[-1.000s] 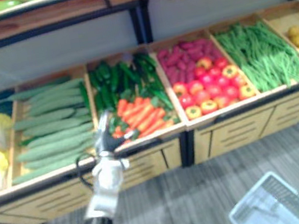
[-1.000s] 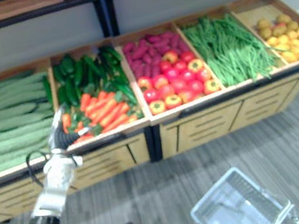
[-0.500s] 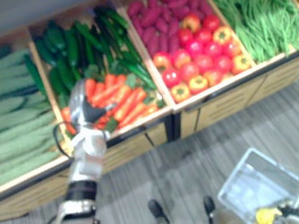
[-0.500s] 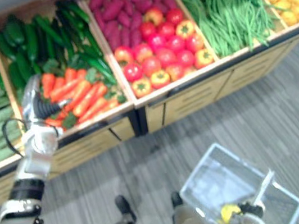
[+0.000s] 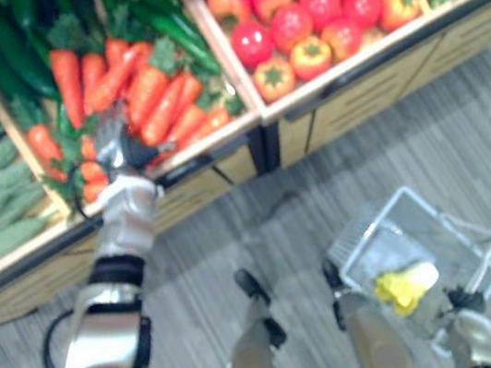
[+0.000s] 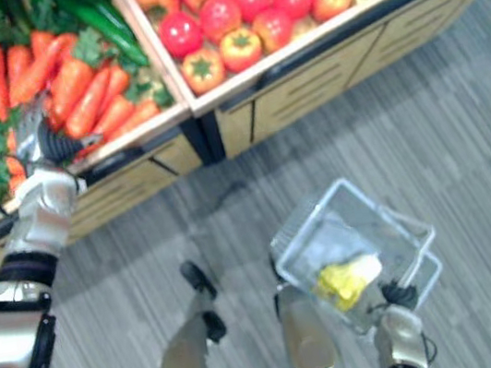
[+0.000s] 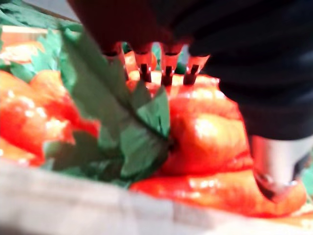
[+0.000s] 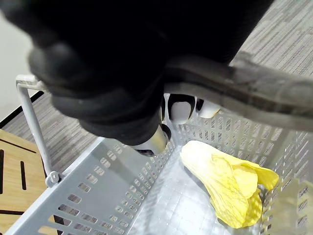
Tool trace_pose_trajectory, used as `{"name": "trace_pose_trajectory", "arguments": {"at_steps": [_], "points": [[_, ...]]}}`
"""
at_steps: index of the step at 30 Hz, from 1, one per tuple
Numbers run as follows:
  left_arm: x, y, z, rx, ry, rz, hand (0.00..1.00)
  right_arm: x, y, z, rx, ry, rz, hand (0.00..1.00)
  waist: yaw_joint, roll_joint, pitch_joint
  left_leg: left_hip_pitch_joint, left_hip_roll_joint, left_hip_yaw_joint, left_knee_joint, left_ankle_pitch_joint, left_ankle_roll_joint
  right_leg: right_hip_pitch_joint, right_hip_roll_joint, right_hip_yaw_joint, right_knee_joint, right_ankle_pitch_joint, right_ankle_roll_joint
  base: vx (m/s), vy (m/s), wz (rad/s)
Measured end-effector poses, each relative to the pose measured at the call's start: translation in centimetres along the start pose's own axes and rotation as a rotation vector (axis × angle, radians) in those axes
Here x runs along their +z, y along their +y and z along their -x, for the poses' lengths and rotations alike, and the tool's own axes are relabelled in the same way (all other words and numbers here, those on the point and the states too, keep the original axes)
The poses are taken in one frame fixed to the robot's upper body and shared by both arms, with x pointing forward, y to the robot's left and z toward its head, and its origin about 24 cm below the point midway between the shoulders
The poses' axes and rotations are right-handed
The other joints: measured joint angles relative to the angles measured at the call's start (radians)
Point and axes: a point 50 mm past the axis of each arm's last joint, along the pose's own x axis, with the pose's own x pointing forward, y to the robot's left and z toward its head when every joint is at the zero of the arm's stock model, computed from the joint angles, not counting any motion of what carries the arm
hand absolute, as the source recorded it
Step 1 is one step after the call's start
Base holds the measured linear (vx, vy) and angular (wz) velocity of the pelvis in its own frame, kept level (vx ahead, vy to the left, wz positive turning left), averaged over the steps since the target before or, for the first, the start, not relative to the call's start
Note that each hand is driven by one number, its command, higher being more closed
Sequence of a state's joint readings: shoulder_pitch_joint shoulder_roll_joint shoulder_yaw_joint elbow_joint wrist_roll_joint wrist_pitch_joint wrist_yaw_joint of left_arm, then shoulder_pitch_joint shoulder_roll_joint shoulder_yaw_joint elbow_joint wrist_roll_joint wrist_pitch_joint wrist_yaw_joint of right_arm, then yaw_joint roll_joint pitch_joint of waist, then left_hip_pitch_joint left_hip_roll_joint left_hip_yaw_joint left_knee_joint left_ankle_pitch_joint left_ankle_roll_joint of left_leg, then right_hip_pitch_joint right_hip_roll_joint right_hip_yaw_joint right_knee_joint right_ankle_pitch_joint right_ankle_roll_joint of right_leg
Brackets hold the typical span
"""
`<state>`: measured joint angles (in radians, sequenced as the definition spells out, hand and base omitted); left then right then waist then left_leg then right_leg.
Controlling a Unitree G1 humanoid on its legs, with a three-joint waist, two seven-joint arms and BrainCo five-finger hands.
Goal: Pick vegetable in the basket
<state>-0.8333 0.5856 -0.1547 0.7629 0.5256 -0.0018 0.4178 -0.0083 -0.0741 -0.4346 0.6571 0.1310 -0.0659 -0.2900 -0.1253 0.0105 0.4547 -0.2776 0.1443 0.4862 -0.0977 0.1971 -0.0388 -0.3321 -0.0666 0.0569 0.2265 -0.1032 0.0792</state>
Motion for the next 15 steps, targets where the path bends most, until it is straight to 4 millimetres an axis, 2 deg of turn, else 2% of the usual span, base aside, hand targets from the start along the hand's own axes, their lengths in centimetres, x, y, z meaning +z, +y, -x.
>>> {"name": "trace_pose_trajectory", "arguments": {"at_steps": [4, 6, 7, 9, 10, 13, 15], "points": [[1.7, 2.9, -2.2, 0.081, -0.060, -0.026, 1.00, 3.0, 2.0, 0.5, 0.069, -0.138, -0.007, 1.00, 0.001, -0.001, 0.007, -0.065, 0.007, 0.022, -0.006, -0.004, -0.007, -0.078, -0.003, 0.005, 0.020, 0.012, 0.007, -0.05, -0.010, -0.03], [3.2, 4.8, -3.5, 0.146, -0.102, -0.050, 1.00, 5.7, 3.3, 1.3, 0.127, -0.259, -0.030, 1.00, 0.004, -0.001, 0.025, -0.090, 0.010, 0.066, -0.006, -0.010, -0.003, -0.108, -0.011, 0.009, 0.019, 0.021, 0.015, 0.00, 0.000, 0.00], [3.3, 4.9, -3.6, 0.152, -0.104, -0.050, 1.00, 6.0, 3.4, 1.4, 0.134, -0.272, -0.032, 1.00, 0.004, -0.002, 0.026, -0.092, 0.011, 0.076, -0.006, -0.011, -0.002, -0.111, -0.012, 0.009, 0.019, 0.021, 0.016, 0.00, 0.000, 0.00], [4.0, 5.8, -4.1, 0.182, -0.121, -0.064, 1.00, 7.9, 4.1, 2.3, 0.174, -0.359, -0.054, 1.00, 0.010, -0.004, 0.035, -0.106, 0.013, 0.115, -0.006, -0.013, 0.002, -0.128, -0.019, 0.013, 0.019, 0.024, 0.020, 0.02, 0.015, -0.02], [4.3, 6.1, -4.3, 0.189, -0.126, -0.062, 1.00, 8.8, 4.1, 2.9, 0.182, -0.413, -0.076, 1.00, 0.022, -0.006, 0.037, -0.107, 0.013, 0.137, -0.005, -0.014, 0.004, -0.133, -0.022, 0.018, 0.018, 0.024, 0.021, 0.06, 0.032, -0.03], [4.5, 6.2, -4.3, 0.191, -0.133, -0.080, 1.00, 10.7, 3.8, 4.1, 0.199, -0.525, -0.113, 1.00, 0.026, -0.005, 0.038, -0.104, 0.013, 0.160, 0.001, -0.002, 0.023, -0.127, -0.029, 0.006, 0.019, 0.024, 0.021, 0.11, 0.027, 0.03], [4.9, 5.8, -4.2, 0.184, -0.153, -0.106, 1.00, 11.1, 3.6, 4.6, 0.211, -0.563, -0.120, 1.00, 0.026, -0.005, 0.038, -0.096, 0.014, 0.164, 0.001, 0.004, 0.030, -0.113, -0.029, -0.006, 0.019, 0.024, 0.021, 0.14, 0.000, 0.15]]}}
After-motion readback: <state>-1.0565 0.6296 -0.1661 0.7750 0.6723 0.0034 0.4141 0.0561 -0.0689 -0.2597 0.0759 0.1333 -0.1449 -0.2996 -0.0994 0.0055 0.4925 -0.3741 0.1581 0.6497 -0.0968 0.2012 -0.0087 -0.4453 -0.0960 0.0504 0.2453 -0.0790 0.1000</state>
